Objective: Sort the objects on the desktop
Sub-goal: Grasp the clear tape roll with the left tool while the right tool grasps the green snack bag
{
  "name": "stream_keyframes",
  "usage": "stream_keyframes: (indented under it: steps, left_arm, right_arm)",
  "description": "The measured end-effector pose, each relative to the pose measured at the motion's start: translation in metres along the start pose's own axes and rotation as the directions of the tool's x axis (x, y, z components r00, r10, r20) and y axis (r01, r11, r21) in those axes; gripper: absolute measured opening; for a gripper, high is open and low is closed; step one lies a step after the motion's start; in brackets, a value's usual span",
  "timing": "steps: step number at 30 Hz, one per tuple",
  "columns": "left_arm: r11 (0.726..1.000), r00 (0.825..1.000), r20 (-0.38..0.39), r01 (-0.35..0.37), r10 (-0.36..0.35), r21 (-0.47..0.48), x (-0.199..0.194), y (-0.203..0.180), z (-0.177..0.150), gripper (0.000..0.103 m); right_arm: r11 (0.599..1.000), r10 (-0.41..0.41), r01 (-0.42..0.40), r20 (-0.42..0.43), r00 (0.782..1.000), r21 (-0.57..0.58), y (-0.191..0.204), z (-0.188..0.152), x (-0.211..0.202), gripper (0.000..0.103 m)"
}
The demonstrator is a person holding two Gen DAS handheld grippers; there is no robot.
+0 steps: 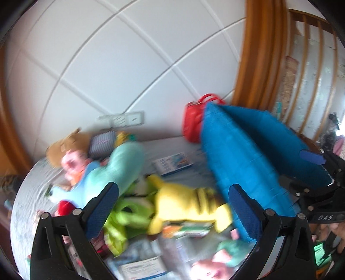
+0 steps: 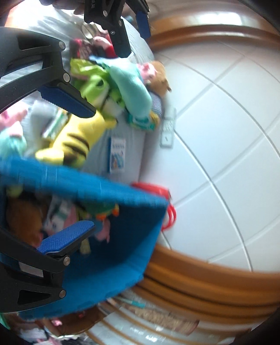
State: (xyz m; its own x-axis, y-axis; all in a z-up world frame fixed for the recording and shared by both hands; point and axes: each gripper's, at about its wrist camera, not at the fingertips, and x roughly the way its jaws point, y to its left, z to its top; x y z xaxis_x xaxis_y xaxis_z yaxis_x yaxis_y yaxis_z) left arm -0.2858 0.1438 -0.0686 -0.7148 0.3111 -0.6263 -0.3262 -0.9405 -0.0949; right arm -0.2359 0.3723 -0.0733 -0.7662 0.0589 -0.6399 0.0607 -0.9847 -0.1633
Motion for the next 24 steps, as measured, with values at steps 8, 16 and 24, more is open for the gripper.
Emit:
stream_keyframes:
  steps: [8, 16, 24]
  left_arm:
    - [0.990, 0.991, -0.084, -0.113, 0.106, -0.083, -0.009, 0.118, -0.057, 0.103]
    - [0.971, 0.970, -0.168, -0.199, 0.176, -0.130, -0.005, 0.209, -0.110, 0.103]
    - [0.953, 0.947, -0.237, -0.258, 0.217, -0.159, 0.012, 0.292, -0.157, 0.103]
  right_arm:
    - [0.990, 0.097, -0.104, -0.077, 0.992, -0.096, 0.114, -0.005, 0.040, 0.096]
    - [0.976, 0.141, -0.163, -0.153, 0.978, -0.144, 0.202, -0.018, 0.083, 0.096]
    - [0.963, 0.148, -0.197, -0.250, 0.957, -0.185, 0.282, -0.048, 0.150, 0.096]
